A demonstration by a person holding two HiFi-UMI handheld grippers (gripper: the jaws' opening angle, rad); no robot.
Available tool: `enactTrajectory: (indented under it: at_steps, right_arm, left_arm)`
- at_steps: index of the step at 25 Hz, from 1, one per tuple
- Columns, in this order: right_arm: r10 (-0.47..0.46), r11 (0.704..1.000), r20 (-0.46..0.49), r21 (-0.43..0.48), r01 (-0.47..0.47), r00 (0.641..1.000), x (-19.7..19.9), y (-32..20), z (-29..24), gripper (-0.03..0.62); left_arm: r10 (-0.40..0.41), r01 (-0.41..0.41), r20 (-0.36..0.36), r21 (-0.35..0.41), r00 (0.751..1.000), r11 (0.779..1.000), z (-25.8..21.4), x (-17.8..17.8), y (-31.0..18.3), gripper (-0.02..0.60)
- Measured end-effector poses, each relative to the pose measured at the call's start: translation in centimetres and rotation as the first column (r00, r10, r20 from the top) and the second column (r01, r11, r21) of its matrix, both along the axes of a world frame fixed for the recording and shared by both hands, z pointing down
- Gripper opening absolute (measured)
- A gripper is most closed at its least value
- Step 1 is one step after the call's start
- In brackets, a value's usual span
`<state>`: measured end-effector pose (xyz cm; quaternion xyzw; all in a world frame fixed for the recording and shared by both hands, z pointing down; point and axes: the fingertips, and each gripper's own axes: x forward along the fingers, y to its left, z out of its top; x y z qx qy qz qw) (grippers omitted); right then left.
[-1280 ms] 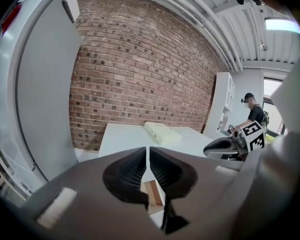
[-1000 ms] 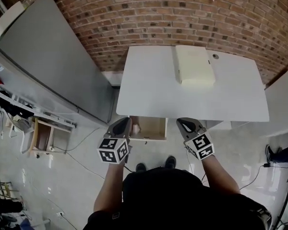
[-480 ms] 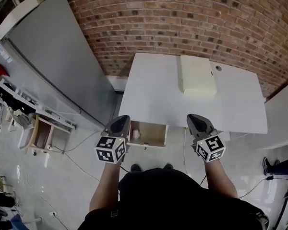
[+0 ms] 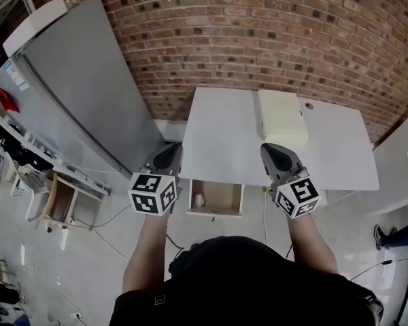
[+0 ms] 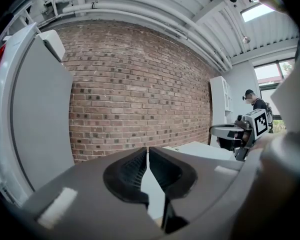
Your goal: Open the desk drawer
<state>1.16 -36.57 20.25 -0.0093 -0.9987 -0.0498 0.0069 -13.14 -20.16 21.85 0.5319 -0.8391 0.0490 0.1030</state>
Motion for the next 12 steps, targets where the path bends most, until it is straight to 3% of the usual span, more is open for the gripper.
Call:
enactTrajectory:
  at_steps: [4, 12]
  right_arm:
    - [0.003, 0.999, 0.005, -0.045, -0.003, 1.0, -1.5, 1.0, -0.5, 0.012]
    - [0.008, 0.999, -0.032, -0.032, -0.009, 0.999, -1.9, 3.0, 0.9, 0.012]
  left_arm:
    - [-0.008, 0.008, 0.003, 0.022, 1.0, 1.0, -0.6, -0.8, 0.2, 0.025]
    - [-0.006, 0.007, -0.022, 0.032, 1.0, 0.999, 0.8, -2.0, 0.9, 0.021]
